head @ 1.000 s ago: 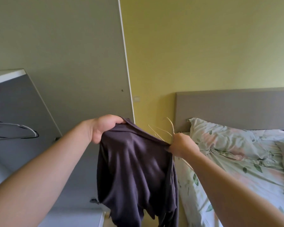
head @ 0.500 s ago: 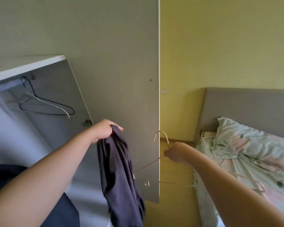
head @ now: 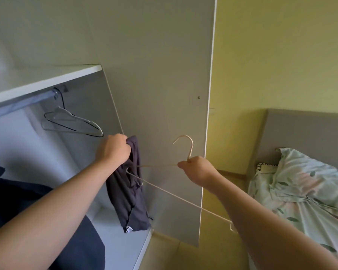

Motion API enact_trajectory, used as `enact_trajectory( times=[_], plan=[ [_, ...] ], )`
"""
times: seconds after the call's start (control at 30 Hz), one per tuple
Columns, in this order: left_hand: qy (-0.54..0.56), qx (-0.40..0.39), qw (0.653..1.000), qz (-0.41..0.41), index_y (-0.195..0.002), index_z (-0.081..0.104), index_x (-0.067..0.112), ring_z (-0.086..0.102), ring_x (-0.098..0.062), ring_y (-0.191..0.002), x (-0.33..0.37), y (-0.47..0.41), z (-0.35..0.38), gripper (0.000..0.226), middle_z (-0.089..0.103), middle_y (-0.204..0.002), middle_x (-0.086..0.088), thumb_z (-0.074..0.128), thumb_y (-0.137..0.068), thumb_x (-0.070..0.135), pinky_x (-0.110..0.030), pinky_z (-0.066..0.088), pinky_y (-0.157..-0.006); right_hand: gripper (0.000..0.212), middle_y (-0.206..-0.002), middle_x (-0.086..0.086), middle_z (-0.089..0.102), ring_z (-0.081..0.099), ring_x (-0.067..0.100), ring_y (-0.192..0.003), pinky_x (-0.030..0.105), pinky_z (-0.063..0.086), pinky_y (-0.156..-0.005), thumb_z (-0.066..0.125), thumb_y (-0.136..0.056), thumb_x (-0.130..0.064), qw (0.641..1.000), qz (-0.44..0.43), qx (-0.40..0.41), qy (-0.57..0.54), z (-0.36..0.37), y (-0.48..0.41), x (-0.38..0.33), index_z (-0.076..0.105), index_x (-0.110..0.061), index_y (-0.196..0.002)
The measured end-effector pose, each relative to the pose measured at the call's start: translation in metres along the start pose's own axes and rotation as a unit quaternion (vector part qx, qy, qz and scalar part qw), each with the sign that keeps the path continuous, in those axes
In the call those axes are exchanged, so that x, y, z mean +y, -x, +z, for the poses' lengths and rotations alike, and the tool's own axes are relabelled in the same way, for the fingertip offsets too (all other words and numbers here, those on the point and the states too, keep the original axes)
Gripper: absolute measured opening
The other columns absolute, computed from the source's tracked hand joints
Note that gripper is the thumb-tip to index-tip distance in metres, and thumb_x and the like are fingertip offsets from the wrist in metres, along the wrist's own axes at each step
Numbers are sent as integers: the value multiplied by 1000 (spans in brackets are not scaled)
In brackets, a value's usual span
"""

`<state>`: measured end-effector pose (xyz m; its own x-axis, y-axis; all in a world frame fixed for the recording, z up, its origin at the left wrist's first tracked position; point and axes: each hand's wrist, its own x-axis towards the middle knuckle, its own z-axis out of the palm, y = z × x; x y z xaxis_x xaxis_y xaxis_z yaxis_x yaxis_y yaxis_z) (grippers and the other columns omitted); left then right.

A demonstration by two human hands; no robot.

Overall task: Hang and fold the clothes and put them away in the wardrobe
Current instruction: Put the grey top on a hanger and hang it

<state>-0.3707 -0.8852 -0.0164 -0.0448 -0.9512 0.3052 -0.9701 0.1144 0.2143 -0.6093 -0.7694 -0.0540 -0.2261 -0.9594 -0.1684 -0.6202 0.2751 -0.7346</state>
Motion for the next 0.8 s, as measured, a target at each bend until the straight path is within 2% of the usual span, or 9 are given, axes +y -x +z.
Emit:
enact_trajectory(
  times=[0.1,0.2,0.27,0.4,0.5,0.53,0.6,0.7,0.8],
  plan=[
    [48,-9,999,12,-62,45,12,55,-40,-77,7,1,-9,28,62,-78,-18,47,-90,17,-34,39,-64,38,-65,0,58,53,18,-61,29,39,-54,55,-94,-41,999,-31,-3,-27,9,-1,-14,60,-16,-66],
    [103,-30,994,28,-61,44,8,48,-37,-68,20,6,-19,29,50,-60,-8,48,-90,10,-33,31,-54,41,-63,-1,58,53,18,-60,29,39,-53,54,-93,-43,997,-57,5,-47,21,-3,-26,64,-11,-70],
    [106,-45,992,52,-63,47,8,51,-36,-70,28,12,-25,25,54,-64,-10,50,-88,8,-33,33,-56,40,-63,-2,60,54,18,-60,30,42,-56,56,-90,-44,992,-70,35,-95,28,-4,-32,66,-9,-76],
    [125,-66,985,104,-66,48,10,54,-37,-74,40,27,-31,24,57,-66,-6,49,-90,14,-35,34,-57,25,-77,-5,64,53,14,-59,27,40,-52,55,-78,-50,968,-45,66,-238,41,-7,-37,57,-32,-95],
    [154,-77,973,151,-71,52,11,55,-34,-76,48,46,-30,33,60,-68,-2,52,-97,31,-37,40,-62,20,-64,-12,55,46,9,-51,22,32,-50,54,-75,-49,954,-52,22,-294,55,-5,-41,58,-39,-91],
    [163,-75,970,164,-73,55,10,55,-32,-76,50,51,-31,35,62,-70,-3,52,-98,35,-37,42,-65,11,-58,-13,49,41,8,-46,20,29,-47,54,-75,-47,945,-50,3,-324,59,-2,-42,59,-37,-79],
    [176,-76,964,184,-74,56,13,52,-28,-75,49,56,-34,34,62,-69,-2,52,-98,35,-34,40,-66,22,-54,-6,33,25,12,-41,18,20,-43,52,-73,-41,903,-11,-56,-426,63,0,-42,46,-26,-58],
    [191,-107,954,206,-80,64,15,57,-24,-80,43,60,-40,18,66,-74,2,47,-87,18,-27,44,-70,25,-62,2,20,10,16,-50,20,13,-40,45,-70,-36,834,37,-101,-541,66,2,-42,23,-25,-68],
    [215,-129,946,205,-101,74,23,59,-1,-88,35,58,-43,32,68,-89,16,49,-84,14,-5,40,-73,14,-59,2,26,14,15,-48,21,15,-37,42,-72,-26,806,58,-64,-585,69,4,-49,29,-24,-66]
  ],
)
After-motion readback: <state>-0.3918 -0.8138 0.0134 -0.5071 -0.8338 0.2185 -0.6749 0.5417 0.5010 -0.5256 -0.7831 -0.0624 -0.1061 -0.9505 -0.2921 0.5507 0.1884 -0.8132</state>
